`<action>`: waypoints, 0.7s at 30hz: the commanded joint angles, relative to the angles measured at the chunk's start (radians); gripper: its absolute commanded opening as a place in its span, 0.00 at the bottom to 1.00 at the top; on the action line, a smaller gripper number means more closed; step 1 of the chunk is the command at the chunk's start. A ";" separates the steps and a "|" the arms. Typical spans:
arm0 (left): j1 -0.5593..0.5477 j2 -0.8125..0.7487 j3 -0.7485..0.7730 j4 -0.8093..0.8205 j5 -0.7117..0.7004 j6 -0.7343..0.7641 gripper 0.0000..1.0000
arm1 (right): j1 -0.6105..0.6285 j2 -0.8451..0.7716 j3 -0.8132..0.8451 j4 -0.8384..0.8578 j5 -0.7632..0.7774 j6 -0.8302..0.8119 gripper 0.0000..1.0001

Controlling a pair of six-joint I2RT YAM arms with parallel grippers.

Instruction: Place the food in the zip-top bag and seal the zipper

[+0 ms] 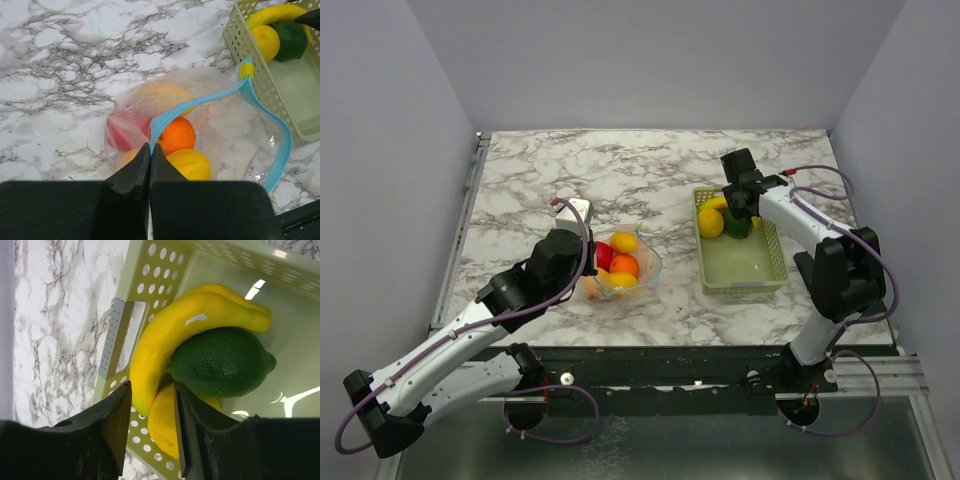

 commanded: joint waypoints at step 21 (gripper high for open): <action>0.045 0.019 -0.017 0.036 0.080 0.000 0.00 | -0.085 0.137 -0.008 0.076 -0.074 0.123 0.48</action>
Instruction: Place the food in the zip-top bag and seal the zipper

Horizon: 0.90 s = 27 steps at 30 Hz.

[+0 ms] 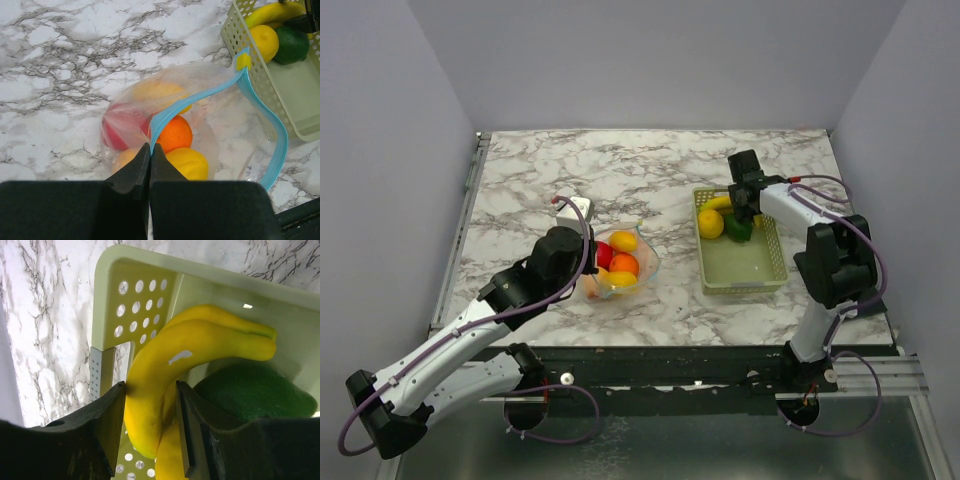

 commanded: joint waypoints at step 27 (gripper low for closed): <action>0.050 0.025 -0.015 0.027 0.067 0.003 0.00 | -0.028 -0.143 -0.114 0.048 0.035 0.023 0.01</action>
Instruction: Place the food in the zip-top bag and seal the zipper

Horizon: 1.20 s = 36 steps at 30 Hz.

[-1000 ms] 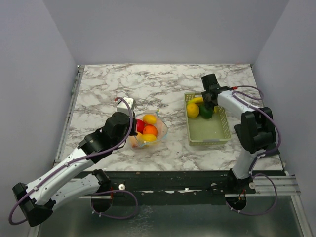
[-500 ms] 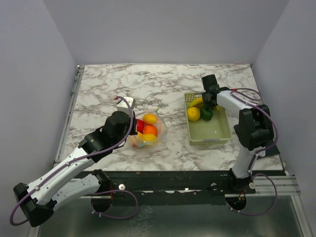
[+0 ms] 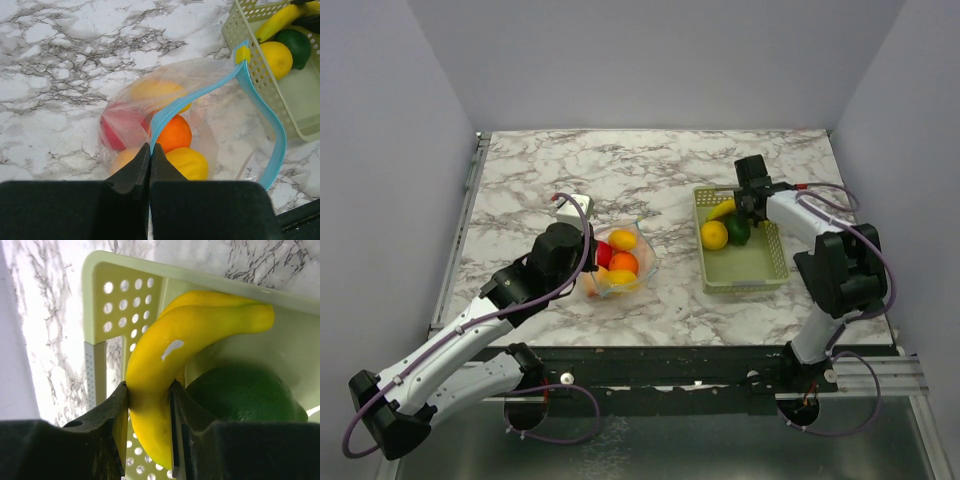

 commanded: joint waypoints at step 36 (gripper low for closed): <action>0.037 0.002 -0.023 0.032 0.066 -0.005 0.00 | 0.213 -0.635 -0.072 0.184 -0.608 -0.891 0.01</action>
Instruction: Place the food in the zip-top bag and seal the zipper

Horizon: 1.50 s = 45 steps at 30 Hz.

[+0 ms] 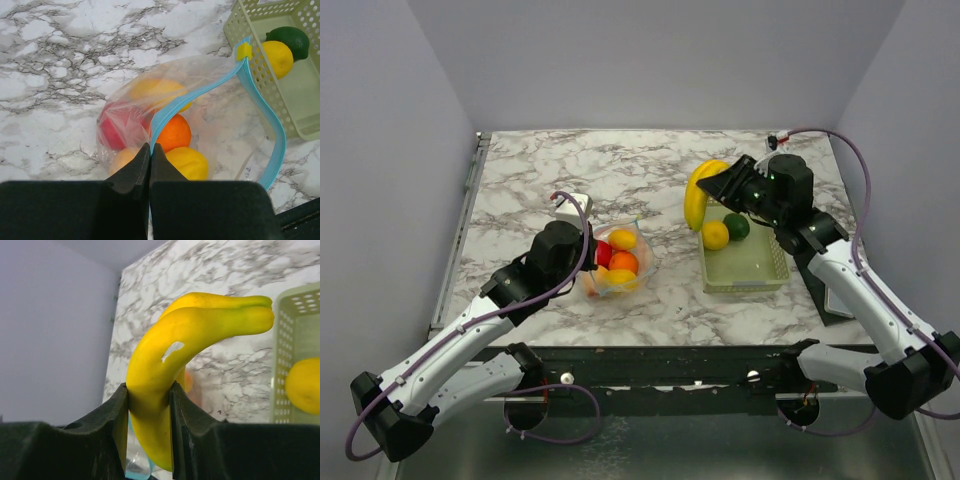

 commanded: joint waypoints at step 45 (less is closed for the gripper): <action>0.006 -0.012 -0.021 0.034 0.070 0.001 0.00 | 0.417 0.257 0.073 0.009 -0.493 0.016 0.01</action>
